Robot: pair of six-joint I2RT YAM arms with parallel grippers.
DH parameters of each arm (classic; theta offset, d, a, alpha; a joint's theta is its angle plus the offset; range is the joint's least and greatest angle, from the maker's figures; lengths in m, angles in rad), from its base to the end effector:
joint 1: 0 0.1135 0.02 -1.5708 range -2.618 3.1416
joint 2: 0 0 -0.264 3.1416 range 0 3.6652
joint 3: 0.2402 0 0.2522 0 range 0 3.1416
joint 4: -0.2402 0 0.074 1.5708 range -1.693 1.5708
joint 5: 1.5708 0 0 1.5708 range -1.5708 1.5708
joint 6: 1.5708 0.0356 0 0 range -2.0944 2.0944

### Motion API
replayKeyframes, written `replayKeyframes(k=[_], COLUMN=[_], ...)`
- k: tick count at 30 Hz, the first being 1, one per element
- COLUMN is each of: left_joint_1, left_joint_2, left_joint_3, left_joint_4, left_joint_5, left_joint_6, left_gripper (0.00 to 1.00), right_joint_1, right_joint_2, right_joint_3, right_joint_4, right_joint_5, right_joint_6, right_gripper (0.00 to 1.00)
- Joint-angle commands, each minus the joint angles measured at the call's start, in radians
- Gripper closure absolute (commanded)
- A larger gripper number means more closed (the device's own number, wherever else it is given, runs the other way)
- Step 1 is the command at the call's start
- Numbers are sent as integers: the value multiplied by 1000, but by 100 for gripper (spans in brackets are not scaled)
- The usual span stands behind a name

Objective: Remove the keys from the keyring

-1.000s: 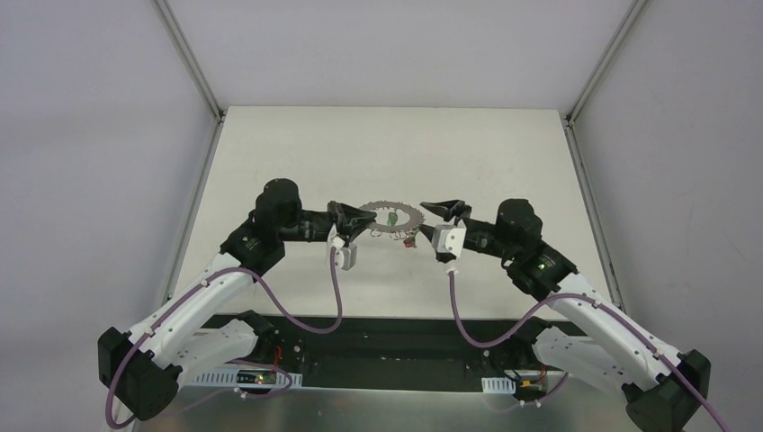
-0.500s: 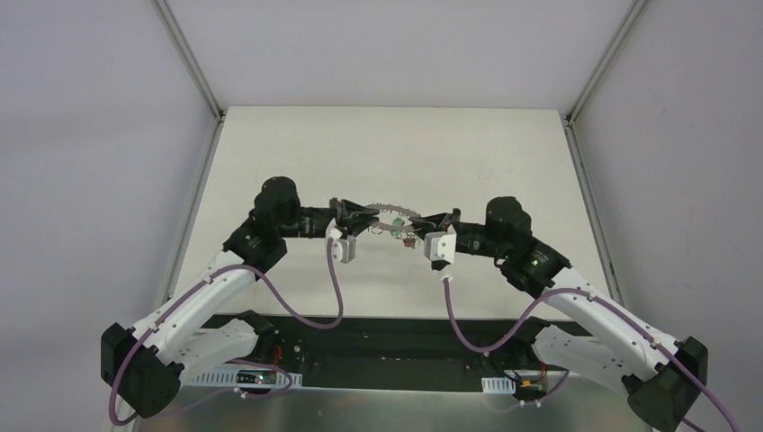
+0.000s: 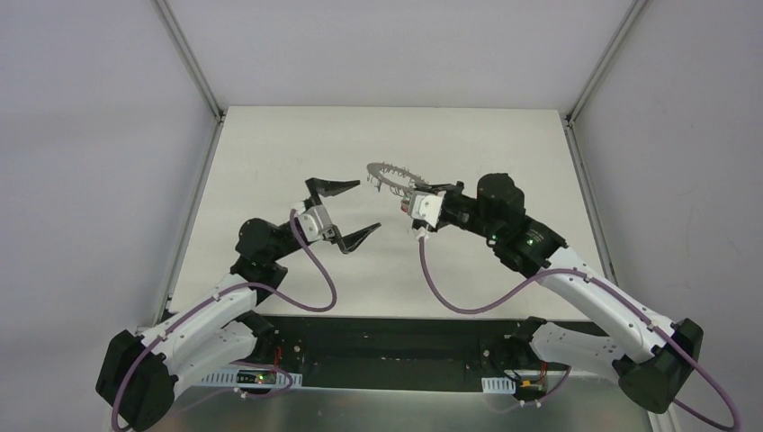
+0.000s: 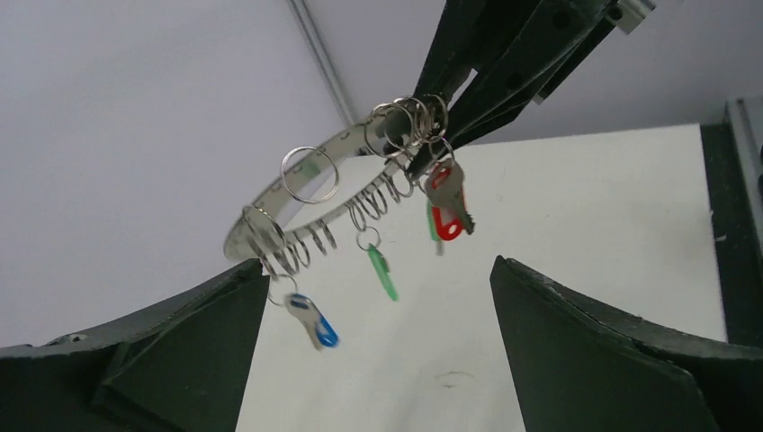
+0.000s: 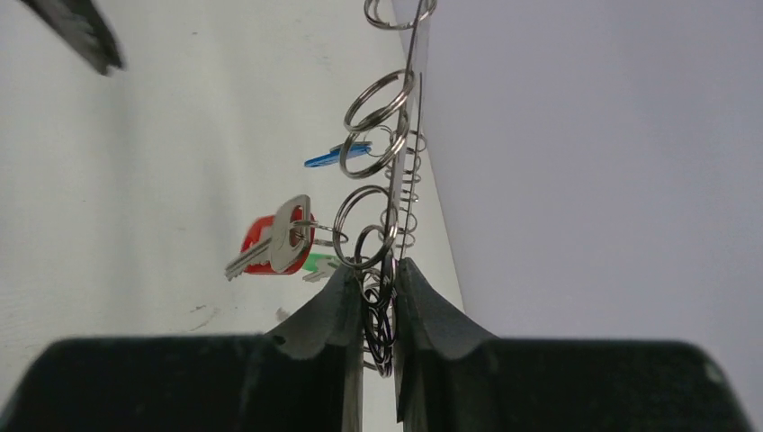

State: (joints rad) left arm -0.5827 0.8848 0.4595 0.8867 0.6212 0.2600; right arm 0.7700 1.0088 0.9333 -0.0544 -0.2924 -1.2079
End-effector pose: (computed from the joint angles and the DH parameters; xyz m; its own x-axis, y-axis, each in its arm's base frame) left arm 0.1496 -0.1234 0.3172 0.5862 -0.1359 -0.7987 0.7574 0.4420 0.4806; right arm 0.1618 0.1712 0.3642 0.7820 -0.4887 -0.3869 -0.3964 0.0891 -0.9137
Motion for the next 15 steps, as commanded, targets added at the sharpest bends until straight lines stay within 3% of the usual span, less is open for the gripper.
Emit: replayKeyframes(k=[1, 3, 5, 9, 15], left_joint_1=[-8, -8, -8, -8, -9], left_joint_2=[-61, -53, -35, 38, 328], left_joint_3=[2, 79, 98, 5, 77], left_joint_4=[-36, -239, -272, -3, 382], left_joint_5=[-235, -278, -227, -239, -22], left_joint_6=[-399, -486, -510, -652, -718], left_gripper=[1, 1, 1, 1, 1], right_joint_1=[-6, -6, -5, -6, -6], right_joint_2=[14, 28, 38, 52, 43], right_joint_3=[116, 128, 142, 174, 181], right_joint_4=[100, 101, 108, 108, 89], right_joint_5=[157, 171, 198, 235, 167], right_joint_6=[47, 58, 78, 126, 179], right_gripper=[100, 100, 100, 100, 100])
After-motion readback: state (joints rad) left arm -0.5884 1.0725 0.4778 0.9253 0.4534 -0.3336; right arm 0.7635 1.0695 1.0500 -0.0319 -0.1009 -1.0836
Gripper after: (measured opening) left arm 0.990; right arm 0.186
